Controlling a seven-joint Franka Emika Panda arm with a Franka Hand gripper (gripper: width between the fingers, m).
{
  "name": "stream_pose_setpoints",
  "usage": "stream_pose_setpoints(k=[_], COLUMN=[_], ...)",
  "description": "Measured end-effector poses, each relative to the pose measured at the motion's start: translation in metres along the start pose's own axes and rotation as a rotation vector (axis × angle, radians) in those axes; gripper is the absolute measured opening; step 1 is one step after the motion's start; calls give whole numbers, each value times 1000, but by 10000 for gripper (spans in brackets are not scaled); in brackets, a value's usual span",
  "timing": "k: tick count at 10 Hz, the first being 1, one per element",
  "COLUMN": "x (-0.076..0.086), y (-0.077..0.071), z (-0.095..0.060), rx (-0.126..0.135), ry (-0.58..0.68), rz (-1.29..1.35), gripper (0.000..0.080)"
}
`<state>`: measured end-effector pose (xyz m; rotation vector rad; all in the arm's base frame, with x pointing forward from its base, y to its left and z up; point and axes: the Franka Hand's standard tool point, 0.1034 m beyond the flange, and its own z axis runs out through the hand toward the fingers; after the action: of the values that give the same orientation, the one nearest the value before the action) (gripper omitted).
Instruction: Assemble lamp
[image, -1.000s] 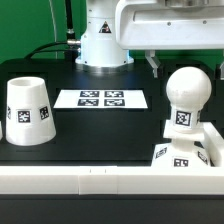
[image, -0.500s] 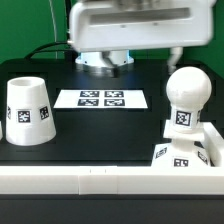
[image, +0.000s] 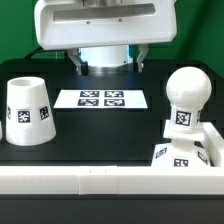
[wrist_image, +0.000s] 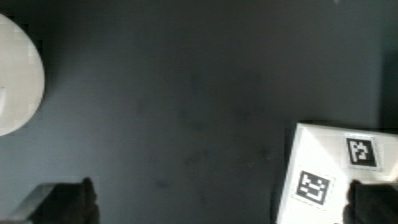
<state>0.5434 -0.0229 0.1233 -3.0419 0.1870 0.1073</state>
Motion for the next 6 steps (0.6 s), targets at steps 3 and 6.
stream_pose_setpoints(k=[3,6], x=[-1,-19], y=[2,65], z=[0,-9], rx=[-1,-9], ry=[-2,-7], rz=[-18,-202], gripper=[698,698])
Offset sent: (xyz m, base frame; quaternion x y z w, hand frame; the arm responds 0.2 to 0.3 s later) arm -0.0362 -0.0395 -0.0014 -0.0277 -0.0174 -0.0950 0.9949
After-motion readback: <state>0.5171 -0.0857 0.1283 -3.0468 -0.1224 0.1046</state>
